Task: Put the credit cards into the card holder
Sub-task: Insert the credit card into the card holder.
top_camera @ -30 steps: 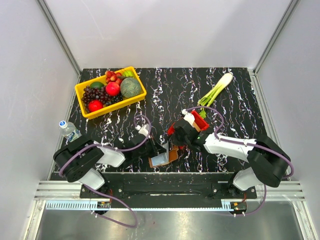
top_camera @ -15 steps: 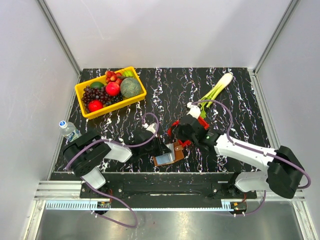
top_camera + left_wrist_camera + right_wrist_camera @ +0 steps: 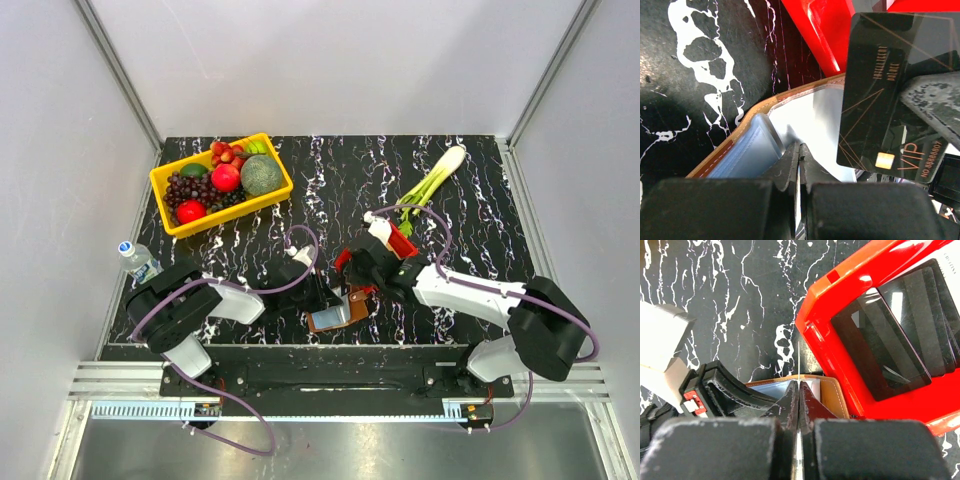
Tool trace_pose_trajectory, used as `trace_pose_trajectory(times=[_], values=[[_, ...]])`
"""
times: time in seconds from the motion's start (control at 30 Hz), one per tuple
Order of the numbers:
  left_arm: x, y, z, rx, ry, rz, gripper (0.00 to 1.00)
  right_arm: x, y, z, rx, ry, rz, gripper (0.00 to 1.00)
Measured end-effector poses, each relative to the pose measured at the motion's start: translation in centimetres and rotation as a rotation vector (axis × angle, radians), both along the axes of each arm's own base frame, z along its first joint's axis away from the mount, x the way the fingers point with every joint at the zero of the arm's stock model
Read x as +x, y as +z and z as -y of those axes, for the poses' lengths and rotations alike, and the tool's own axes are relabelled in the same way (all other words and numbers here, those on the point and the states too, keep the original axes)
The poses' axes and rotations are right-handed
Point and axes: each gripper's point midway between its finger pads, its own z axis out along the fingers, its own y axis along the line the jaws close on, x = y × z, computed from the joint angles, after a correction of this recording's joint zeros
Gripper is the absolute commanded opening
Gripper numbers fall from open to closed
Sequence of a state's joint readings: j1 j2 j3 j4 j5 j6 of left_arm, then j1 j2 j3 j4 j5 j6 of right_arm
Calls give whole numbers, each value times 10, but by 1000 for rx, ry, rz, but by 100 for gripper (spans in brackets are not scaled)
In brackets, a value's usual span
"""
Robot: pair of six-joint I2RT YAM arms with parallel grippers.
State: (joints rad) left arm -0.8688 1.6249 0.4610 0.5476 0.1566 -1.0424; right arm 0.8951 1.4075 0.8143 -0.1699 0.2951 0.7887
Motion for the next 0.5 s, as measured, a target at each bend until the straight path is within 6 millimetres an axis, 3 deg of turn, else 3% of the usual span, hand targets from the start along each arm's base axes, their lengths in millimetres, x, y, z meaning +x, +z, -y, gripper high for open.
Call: trace_pose_trajectory(times=[0.37, 0.5], values=[[-2, 4, -12, 29, 13, 31, 3, -8, -22, 11, -65, 15, -36, 0], [0, 6, -17, 53, 16, 56, 18, -12, -23, 8, -66, 52, -44, 0]])
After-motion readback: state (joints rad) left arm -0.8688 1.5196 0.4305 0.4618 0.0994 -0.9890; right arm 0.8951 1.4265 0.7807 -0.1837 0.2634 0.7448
